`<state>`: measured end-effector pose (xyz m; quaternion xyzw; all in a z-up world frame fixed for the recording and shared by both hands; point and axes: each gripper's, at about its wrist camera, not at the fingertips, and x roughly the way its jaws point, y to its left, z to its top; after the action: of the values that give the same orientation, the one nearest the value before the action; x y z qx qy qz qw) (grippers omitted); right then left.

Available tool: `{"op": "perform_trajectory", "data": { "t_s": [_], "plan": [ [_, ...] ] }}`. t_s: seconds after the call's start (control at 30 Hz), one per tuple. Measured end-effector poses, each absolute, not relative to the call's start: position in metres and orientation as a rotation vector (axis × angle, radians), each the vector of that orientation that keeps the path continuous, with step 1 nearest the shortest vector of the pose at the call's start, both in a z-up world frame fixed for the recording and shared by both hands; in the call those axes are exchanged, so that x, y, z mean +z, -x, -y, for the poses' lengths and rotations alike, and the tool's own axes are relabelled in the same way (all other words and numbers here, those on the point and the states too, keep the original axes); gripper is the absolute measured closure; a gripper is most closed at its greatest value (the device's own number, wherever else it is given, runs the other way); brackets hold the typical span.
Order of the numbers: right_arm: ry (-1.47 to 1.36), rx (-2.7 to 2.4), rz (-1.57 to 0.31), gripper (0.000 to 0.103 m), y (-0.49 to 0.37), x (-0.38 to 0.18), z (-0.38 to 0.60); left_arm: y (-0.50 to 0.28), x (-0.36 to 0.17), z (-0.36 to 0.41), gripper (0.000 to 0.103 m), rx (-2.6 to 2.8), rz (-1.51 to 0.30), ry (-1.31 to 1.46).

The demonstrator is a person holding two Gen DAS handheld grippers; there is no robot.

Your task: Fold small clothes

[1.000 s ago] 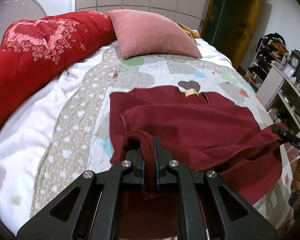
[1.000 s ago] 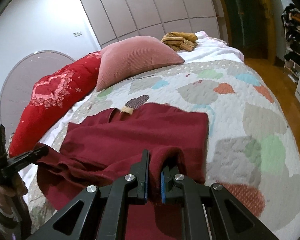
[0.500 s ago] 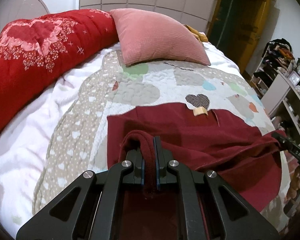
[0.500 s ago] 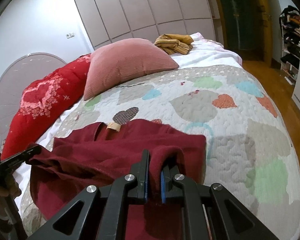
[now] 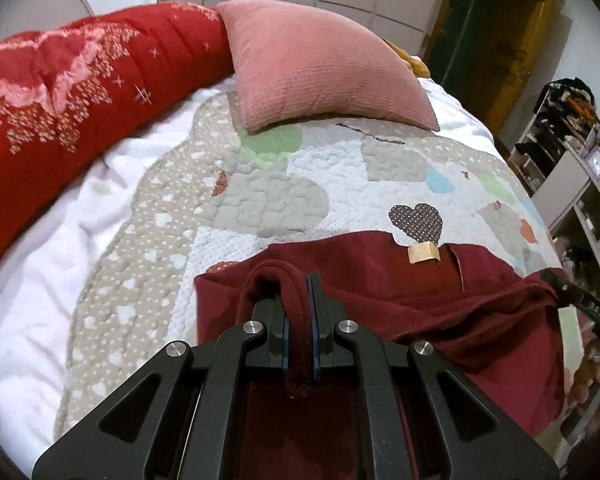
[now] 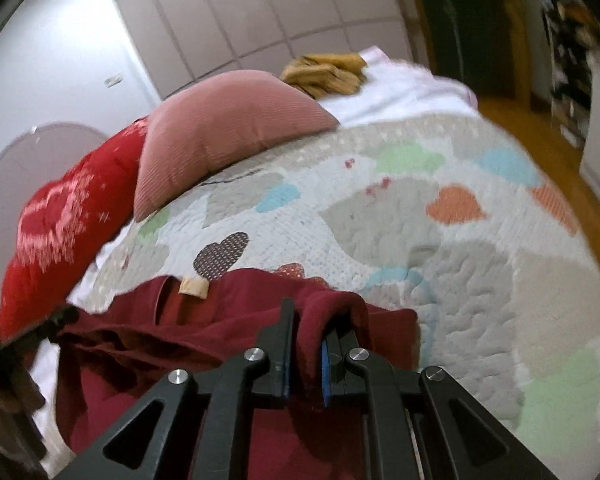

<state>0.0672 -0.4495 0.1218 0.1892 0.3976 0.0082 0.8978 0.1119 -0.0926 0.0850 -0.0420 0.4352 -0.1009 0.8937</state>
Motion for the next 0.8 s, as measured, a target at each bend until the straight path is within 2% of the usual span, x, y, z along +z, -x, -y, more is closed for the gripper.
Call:
{"op": "perform_trajectory", "data": {
  "t_s": [0.23,0.37,0.43,0.5,0.63,0.7,0.8],
  "plan": [
    [-0.445,0.014,-0.847,0.092,-0.089,0.123,0.454,-0.134,0.081,0.093,0.095,-0.232,-0.947,0.116],
    [-0.584,0.057,-0.838,0.082,-0.084,0.128,0.468,-0.132,0.085,0.091,0.092,-0.261,-0.959,0.115],
    [-0.669,0.094,-0.83,0.078,-0.078,0.131,0.48,-0.129,0.09,0.088,0.086,-0.284,-0.96,0.12],
    [-0.677,0.064,-0.813,0.071,-0.071,0.138,0.489,-0.127,0.095,0.085,0.071,-0.313,-0.959,0.133],
    [-0.719,0.048,-0.739,0.069,-0.055,0.153,0.506,-0.126,0.106,0.083,0.066,-0.316,-0.932,0.141],
    [-0.676,0.072,-0.743,0.069,-0.052,0.159,0.497,-0.122,0.114,0.078,0.037,-0.285,-0.879,0.15],
    [-0.562,0.13,-0.78,0.069,-0.055,0.163,0.468,-0.122,0.119,0.067,0.031,-0.278,-0.852,0.206]
  ]
}}
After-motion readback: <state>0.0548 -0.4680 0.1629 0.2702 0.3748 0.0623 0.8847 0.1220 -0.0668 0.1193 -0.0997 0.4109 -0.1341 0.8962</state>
